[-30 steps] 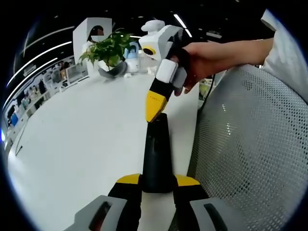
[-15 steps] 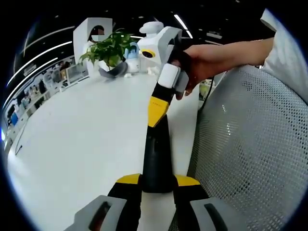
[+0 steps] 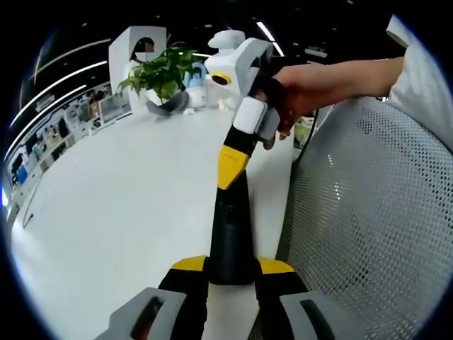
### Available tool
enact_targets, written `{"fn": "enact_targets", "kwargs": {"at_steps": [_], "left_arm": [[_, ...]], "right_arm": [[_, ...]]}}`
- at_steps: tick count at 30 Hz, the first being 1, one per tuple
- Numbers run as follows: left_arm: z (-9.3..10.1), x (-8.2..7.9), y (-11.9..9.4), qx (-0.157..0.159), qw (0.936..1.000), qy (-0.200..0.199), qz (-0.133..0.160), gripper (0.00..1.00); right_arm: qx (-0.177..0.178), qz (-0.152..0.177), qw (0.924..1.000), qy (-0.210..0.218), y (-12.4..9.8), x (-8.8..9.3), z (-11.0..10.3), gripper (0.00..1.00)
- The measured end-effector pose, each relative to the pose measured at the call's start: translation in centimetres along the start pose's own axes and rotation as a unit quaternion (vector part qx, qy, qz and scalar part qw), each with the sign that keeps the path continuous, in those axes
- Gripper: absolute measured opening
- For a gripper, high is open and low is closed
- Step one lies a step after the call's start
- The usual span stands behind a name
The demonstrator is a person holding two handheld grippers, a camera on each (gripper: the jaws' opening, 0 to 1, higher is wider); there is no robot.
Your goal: Press the specified remote control buttons in sequence, fully releasing each button before pressing the next.
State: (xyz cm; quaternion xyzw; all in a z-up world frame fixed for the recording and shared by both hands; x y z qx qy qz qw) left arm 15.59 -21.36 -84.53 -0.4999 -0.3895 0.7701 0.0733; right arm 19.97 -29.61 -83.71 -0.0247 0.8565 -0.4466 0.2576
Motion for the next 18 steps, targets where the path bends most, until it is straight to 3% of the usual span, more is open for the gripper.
{"fn": "enact_targets", "kwargs": {"at_steps": [5, 10, 12, 14, 18], "left_arm": [[-0.04, 0.00, 0.03, -0.002, 1.0000, 0.000, -0.001, 0.25], [-0.05, -0.01, 0.05, -0.003, 1.0000, -0.001, -0.001, 0.25], [-0.04, -0.01, 0.05, -0.003, 1.0000, -0.001, -0.001, 0.25], [-0.03, -0.01, 0.05, -0.003, 1.0000, -0.001, -0.001, 0.25], [0.00, -0.02, 0.06, -0.002, 1.0000, 0.000, -0.001, 0.25]], "right_arm": [[0.015, -0.056, 0.9983, -0.009, 0.21, -0.26, -0.04, 0.00], [0.018, -0.079, 0.9967, 0.003, 0.27, -0.33, 0.09, 0.00], [0.015, -0.072, 0.9973, 0.006, 0.08, -0.13, 0.01, 0.00], [0.008, -0.037, 0.9993, 0.006, 0.03, -0.16, 0.04, 0.00], [0.002, 0.000, 1.0000, 0.003, -0.24, 0.13, -0.07, 0.00]]}}
Point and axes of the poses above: the point that each gripper's makers call its tool centre point, and the gripper's own axes: y roughly forward along the fingers, z roughly to its right, x roughly out of its underside, the point moved 2 cm from there along -y, roughly backward along the fingers, and after that the axes turned 15 degrees about -y, right-handed, at the moved point
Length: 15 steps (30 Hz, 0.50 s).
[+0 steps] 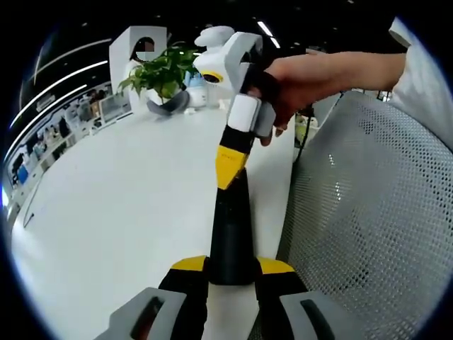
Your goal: Press the specified remote control buttons in sequence, fully releasing each button before pressing the next.
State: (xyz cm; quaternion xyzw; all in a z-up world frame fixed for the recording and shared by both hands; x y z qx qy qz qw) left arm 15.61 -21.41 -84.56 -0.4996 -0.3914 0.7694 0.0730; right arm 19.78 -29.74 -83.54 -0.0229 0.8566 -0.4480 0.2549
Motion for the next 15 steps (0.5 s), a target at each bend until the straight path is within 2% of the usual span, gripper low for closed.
{"fn": "enact_targets", "kwargs": {"at_steps": [3, 5, 6, 7, 11, 15], "left_arm": [[0.0, 0.0, 0.0, -0.001, 1.0000, 0.000, 0.000, 0.25], [0.0, 0.0, 0.0, -0.001, 1.0000, -0.001, 0.000, 0.25], [0.0, 0.0, 0.0, -0.001, 1.0000, -0.001, 0.000, 0.25], [0.0, 0.0, 0.0, -0.001, 1.0000, -0.001, 0.000, 0.25], [0.0, 0.0, 0.0, 0.000, 1.0000, -0.001, 0.001, 0.25], [0.0, 0.0, 0.0, 0.000, 1.0000, -0.001, 0.001, 0.25]], "right_arm": [[0.000, 0.018, 0.9996, -0.023, -0.1, 0.1, -0.1, 0.00], [0.002, 0.011, 0.9997, -0.020, -0.1, -0.1, -0.2, 0.00], [0.004, 0.000, 0.9995, -0.031, -0.2, -0.1, -0.3, 0.00], [0.006, 0.006, 0.9991, -0.041, -0.2, -0.2, -0.4, 0.00], [-0.015, 0.001, 0.9993, -0.033, -0.5, 0.0, -1.2, 0.00], [-0.011, -0.012, 0.9995, -0.028, -0.5, 0.4, -0.9, 0.00]]}}
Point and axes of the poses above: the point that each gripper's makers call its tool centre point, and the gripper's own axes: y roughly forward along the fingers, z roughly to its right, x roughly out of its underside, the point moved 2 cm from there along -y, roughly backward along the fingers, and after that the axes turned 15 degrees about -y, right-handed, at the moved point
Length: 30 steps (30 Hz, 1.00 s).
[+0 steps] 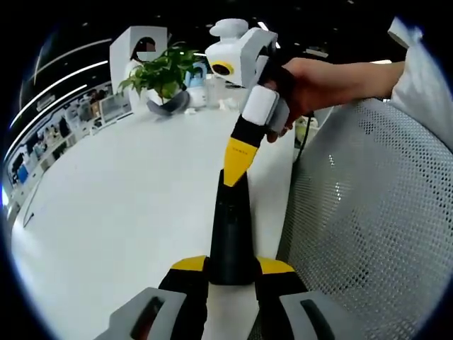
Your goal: Press the specified remote control buttons in sequence, fully releasing each button before pressing the next.
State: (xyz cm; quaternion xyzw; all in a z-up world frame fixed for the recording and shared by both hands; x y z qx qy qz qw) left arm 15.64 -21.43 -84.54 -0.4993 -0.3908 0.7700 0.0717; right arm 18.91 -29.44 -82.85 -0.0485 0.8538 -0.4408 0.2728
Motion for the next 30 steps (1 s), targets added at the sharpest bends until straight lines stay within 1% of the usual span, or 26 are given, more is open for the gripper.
{"fn": "enact_targets", "kwargs": {"at_steps": [1, 4, 6, 17, 22, 25, 26, 28, 30], "left_arm": [[0.01, -0.01, 0.00, 0.000, 1.0000, 0.000, 0.000, 0.25], [0.02, -0.02, 0.00, 0.000, 1.0000, 0.000, 0.000, 0.25], [0.02, -0.02, 0.00, 0.000, 1.0000, 0.000, 0.000, 0.25], [0.16, 0.01, -0.04, 0.001, 1.0000, 0.002, -0.001, 0.25], [0.21, 0.01, -0.04, 0.001, 1.0000, 0.006, -0.002, 0.25], [0.23, 0.01, -0.04, 0.001, 1.0000, 0.008, -0.003, 0.25], [0.23, 0.00, -0.04, 0.001, 1.0000, 0.008, -0.003, 0.25], [0.22, 0.01, -0.03, 0.001, 1.0000, 0.007, -0.003, 0.25], [0.20, 0.01, -0.02, 0.000, 1.0000, 0.006, -0.003, 0.25]], "right_arm": [[0.000, -0.007, 1.0000, 0.003, 0.13, 0.18, 0.15, 0.00], [-0.004, -0.012, 0.9999, 0.005, 0.19, 0.32, 0.02, 0.00], [0.001, -0.020, 0.9998, -0.003, 0.39, 0.52, -0.03, 0.00], [0.014, -0.020, 0.9996, -0.013, 0.47, 0.72, 0.09, 0.00], [0.017, -0.025, 0.9992, 0.025, 0.51, 0.73, 0.27, 0.00], [0.016, -0.040, 0.9980, 0.045, 0.56, 0.63, 0.31, 0.00], [0.012, -0.050, 0.9973, 0.052, 0.61, 0.56, 0.38, 0.00], [0.009, -0.056, 0.9967, 0.059, 0.65, 0.49, 0.46, 0.00], [0.004, -0.050, 0.9977, 0.046, 0.47, 0.60, 0.25, 0.00]]}}
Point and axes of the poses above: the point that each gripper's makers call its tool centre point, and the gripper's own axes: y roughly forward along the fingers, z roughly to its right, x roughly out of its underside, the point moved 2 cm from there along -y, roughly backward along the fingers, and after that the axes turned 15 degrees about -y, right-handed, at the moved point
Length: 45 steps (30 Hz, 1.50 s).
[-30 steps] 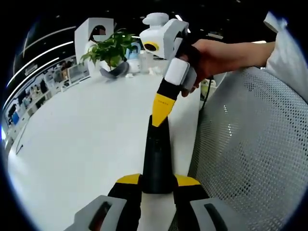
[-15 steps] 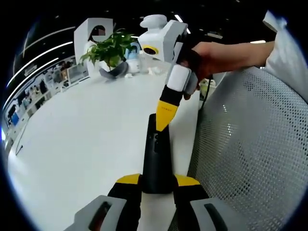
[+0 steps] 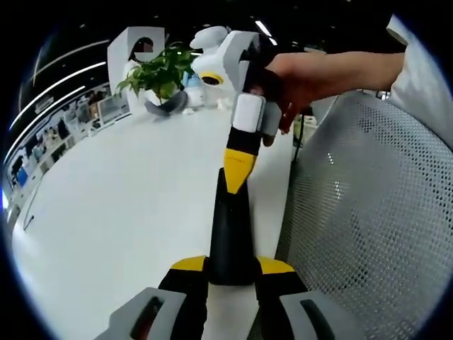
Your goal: Press the specified remote control buttons in sequence, fully releasing each button before pressing the next.
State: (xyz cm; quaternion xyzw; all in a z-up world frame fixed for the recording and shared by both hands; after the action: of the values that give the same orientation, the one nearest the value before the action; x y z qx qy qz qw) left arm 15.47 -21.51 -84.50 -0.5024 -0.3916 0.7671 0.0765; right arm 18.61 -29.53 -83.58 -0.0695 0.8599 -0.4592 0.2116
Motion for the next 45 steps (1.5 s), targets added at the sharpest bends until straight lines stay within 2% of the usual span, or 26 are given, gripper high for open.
{"fn": "enact_targets", "kwargs": {"at_steps": [4, 5, 8, 12, 15, 19, 24, 27, 29, 35, 41, 45], "left_arm": [[0.0, 0.0, 0.0, 0.000, 1.0000, -0.004, 0.000, 0.25], [0.0, 0.0, 0.0, 0.001, 1.0000, -0.003, 0.000, 0.25], [0.0, 0.0, 0.0, 0.000, 1.0000, -0.004, 0.000, 0.25], [0.0, 0.0, 0.0, 0.000, 1.0000, -0.004, 0.000, 0.25], [0.0, 0.0, 0.0, 0.000, 1.0000, -0.004, 0.000, 0.25], [0.0, 0.0, 0.0, 0.000, 1.0000, -0.004, 0.000, 0.25], [0.0, 0.0, 0.0, 0.000, 1.0000, -0.005, 0.000, 0.25], [-0.1, 0.0, 0.1, 0.000, 1.0000, -0.005, 0.001, 0.25], [-0.1, 0.0, 0.1, 0.001, 1.0000, -0.005, 0.001, 0.25], [-0.1, 0.0, 0.1, 0.001, 1.0000, -0.005, 0.001, 0.25], [-0.1, 0.0, 0.1, 0.002, 1.0000, -0.004, 0.002, 0.25], [-0.1, 0.0, 0.1, 0.003, 1.0000, -0.003, 0.002, 0.25]], "right_arm": [[-0.004, 0.064, 0.9971, -0.040, -0.2, 0.2, -0.2, 0.00], [-0.001, 0.056, 0.9984, -0.012, -0.4, 0.4, -0.3, 0.00], [0.018, 0.037, 0.9981, -0.046, -0.3, 0.2, -0.1, 0.00], [0.029, 0.017, 0.9986, -0.041, -0.4, 0.7, 0.0, 0.00], [0.041, 0.024, 0.9984, -0.032, -0.9, 0.6, 0.8, 0.00], [0.035, 0.021, 0.9991, -0.009, -1.0, 0.8, 1.1, 0.00], [0.028, 0.012, 0.9993, -0.022, -0.6, 0.9, 0.5, 0.00], [0.035, 0.009, 0.9987, -0.036, -0.6, 0.9, 0.4, 0.00], [0.044, 0.005, 0.9972, -0.060, -0.5, 1.0, 0.6, 0.00], [0.064, 0.000, 0.9941, -0.088, -0.3, 0.9, 0.5, 0.00], [0.052, 0.010, 0.9960, -0.071, -0.4, 0.8, 0.7, 0.00], [0.051, 0.003, 0.9967, -0.063, -0.5, 0.6, 0.5, 0.00]]}}
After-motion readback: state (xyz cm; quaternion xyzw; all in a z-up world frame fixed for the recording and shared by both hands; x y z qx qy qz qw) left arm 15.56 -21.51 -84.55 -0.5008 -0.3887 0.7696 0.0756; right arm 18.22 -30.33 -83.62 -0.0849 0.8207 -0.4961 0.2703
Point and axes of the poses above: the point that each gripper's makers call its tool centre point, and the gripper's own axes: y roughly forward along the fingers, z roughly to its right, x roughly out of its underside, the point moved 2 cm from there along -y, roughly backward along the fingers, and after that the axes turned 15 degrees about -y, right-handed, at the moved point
